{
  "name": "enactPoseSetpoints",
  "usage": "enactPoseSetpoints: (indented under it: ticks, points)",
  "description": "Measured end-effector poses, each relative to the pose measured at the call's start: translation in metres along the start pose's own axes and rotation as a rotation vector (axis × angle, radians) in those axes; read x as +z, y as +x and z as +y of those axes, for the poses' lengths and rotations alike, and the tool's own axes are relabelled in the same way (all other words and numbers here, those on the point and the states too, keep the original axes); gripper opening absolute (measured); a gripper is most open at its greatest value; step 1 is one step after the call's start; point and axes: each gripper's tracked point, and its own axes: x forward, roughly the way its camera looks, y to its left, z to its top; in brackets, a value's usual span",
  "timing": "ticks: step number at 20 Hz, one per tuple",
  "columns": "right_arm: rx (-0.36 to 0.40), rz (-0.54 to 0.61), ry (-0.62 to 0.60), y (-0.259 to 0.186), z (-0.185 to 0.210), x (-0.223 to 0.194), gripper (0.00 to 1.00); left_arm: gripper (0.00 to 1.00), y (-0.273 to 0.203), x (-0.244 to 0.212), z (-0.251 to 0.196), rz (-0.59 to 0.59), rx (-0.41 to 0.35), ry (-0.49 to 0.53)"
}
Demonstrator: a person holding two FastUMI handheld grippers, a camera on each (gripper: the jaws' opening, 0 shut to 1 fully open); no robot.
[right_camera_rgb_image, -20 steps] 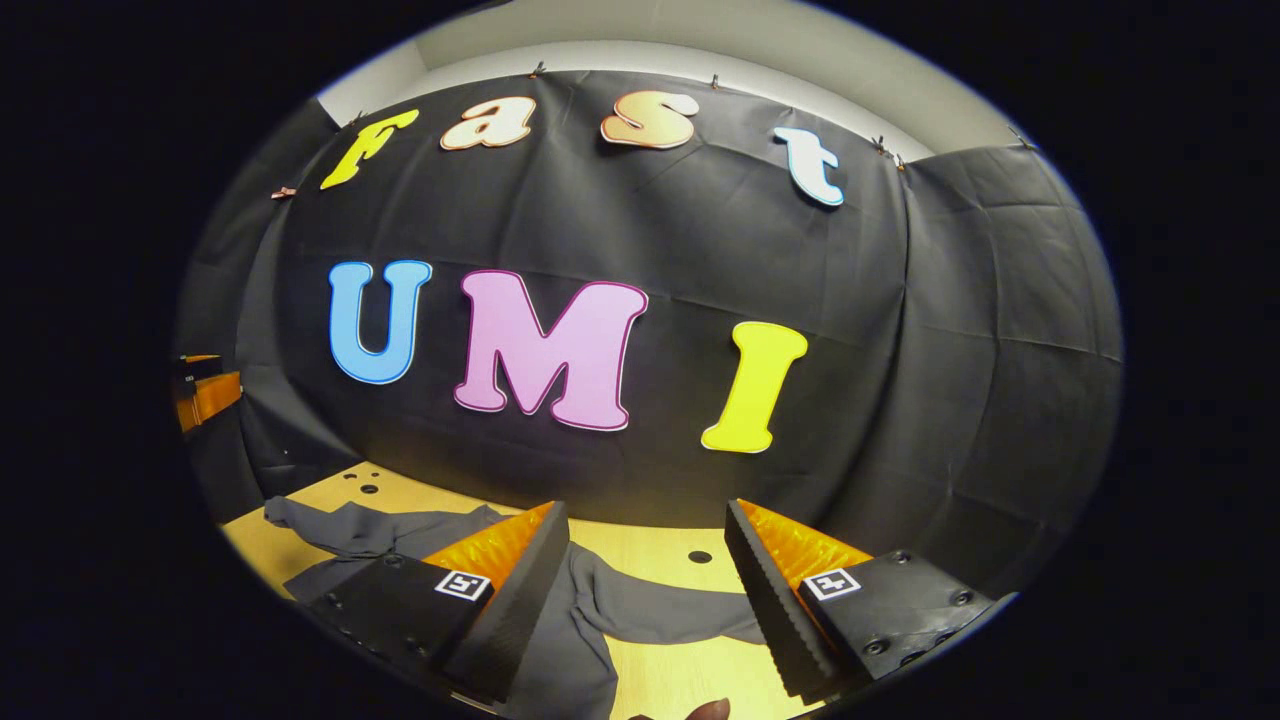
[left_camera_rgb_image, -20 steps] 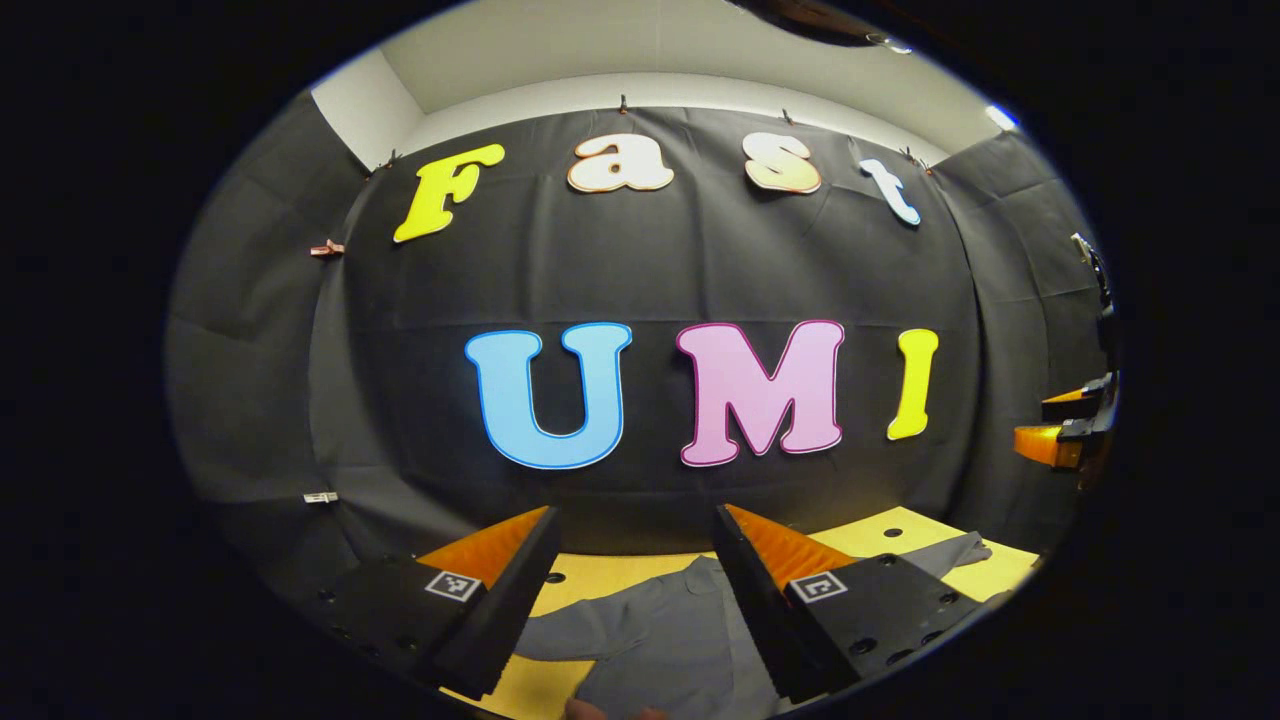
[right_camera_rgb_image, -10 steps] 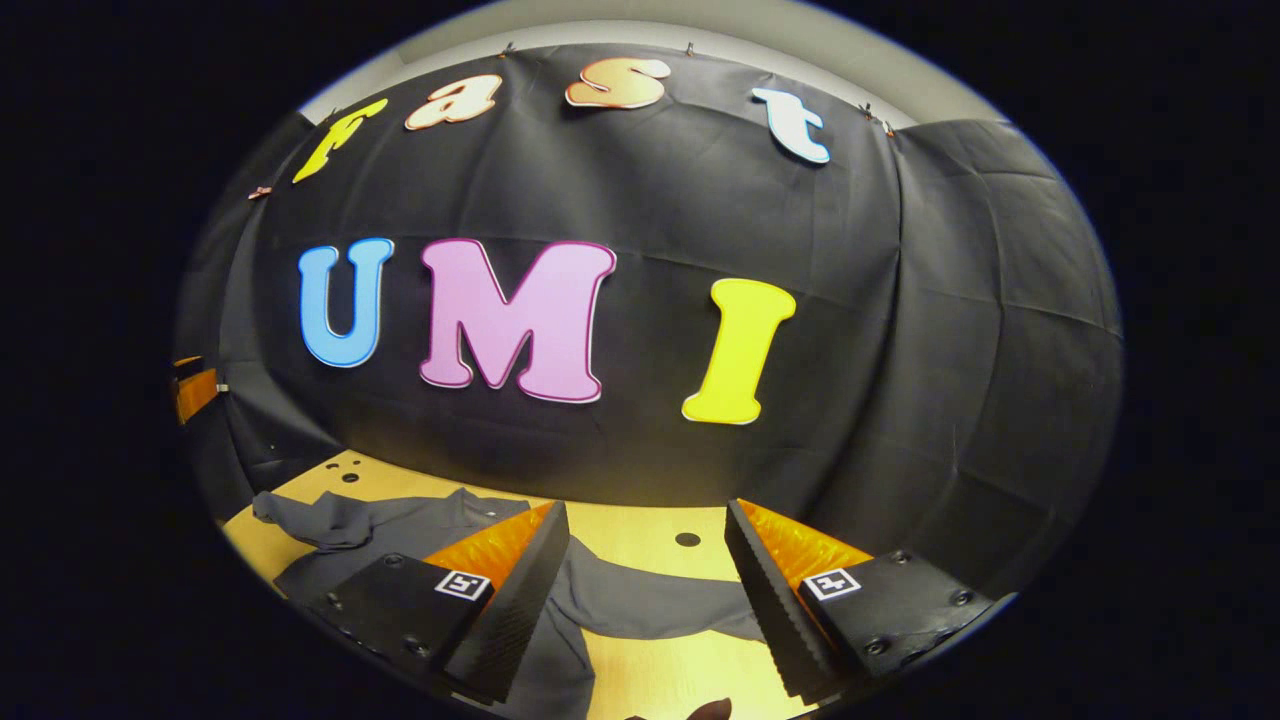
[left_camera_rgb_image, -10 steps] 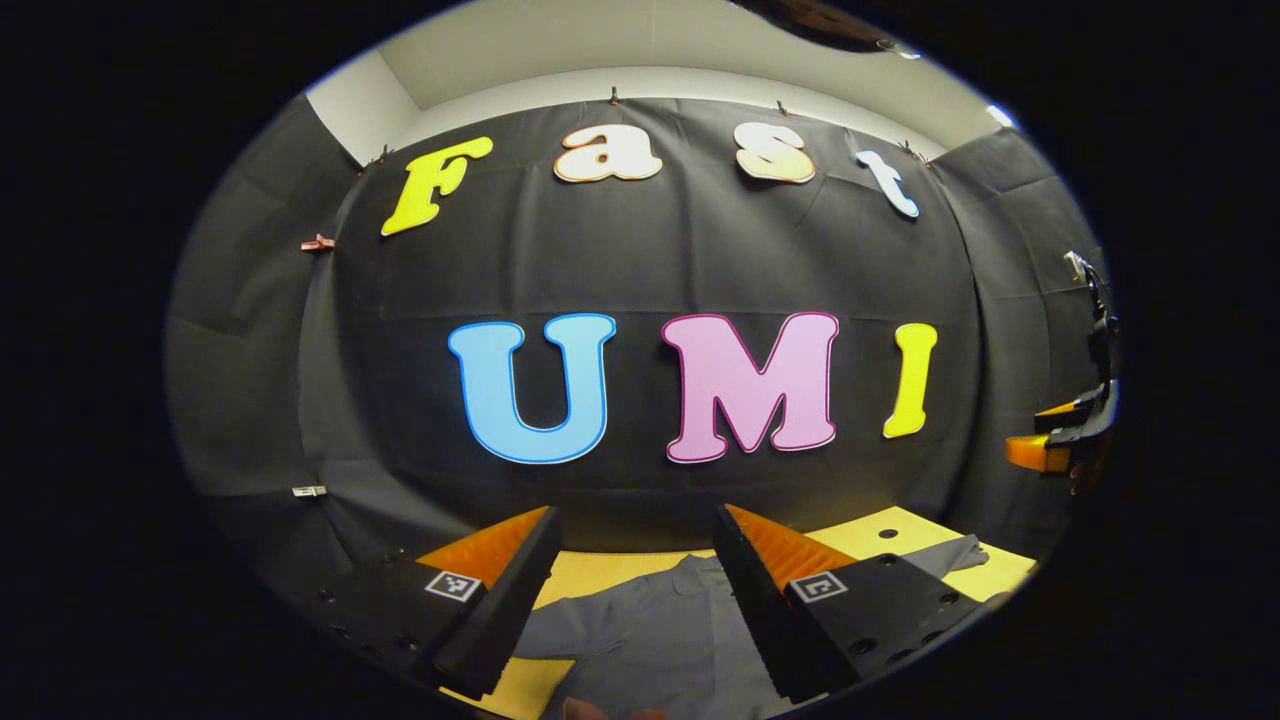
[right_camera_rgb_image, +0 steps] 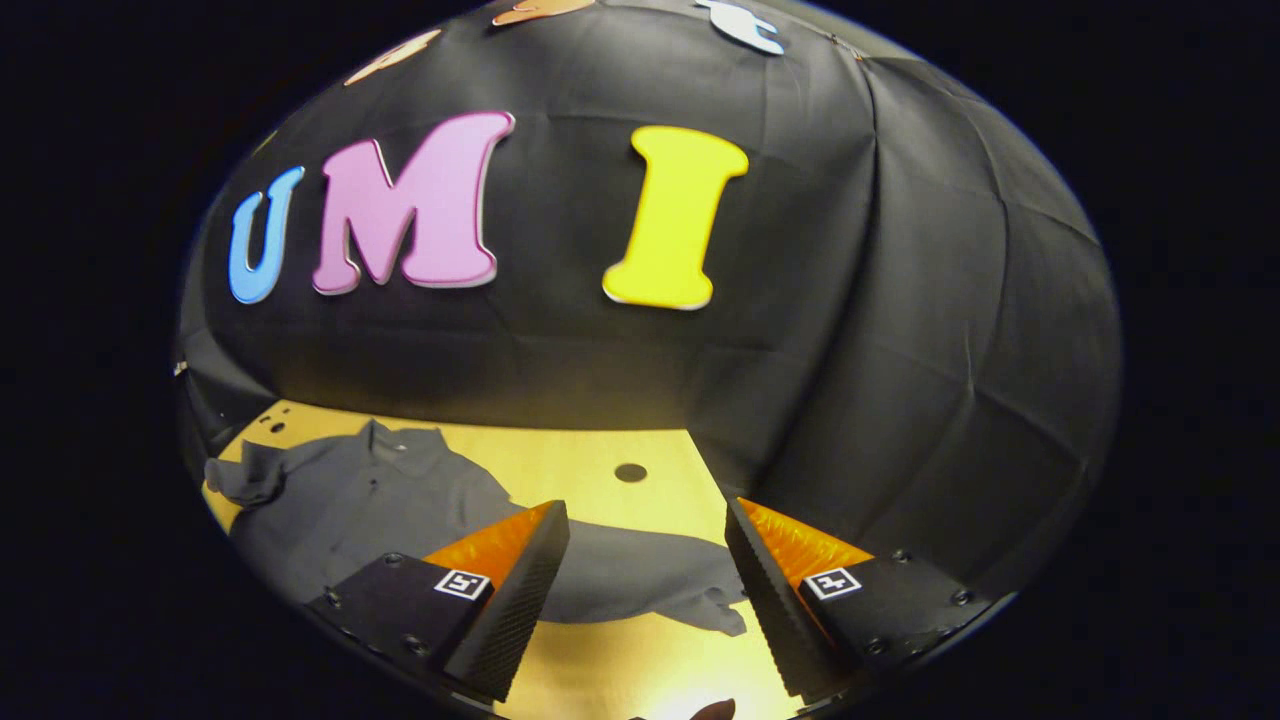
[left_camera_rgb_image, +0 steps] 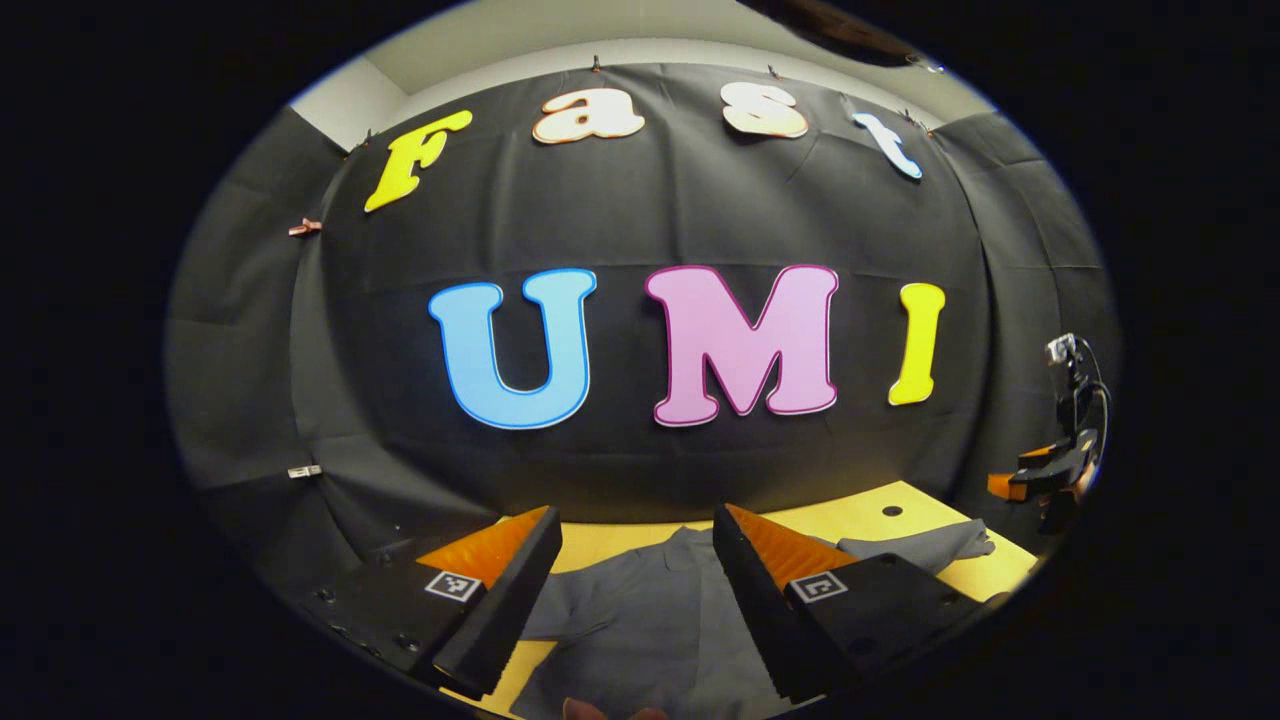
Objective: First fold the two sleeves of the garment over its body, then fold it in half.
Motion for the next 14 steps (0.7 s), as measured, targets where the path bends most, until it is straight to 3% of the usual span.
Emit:
enactPoseSetpoints:
  ticks: [5,14]
  points:
    - [-0.035,0.147,-0.002,0.064,-0.025,-0.077,0.98,0.95,0.011,-0.007,0.008,0.041,0.057,0.015]
    - [-0.050,0.300,0.012,0.124,-0.041,-0.152,0.98,0.96,0.021,-0.024,0.019,0.116,0.133,0.042]
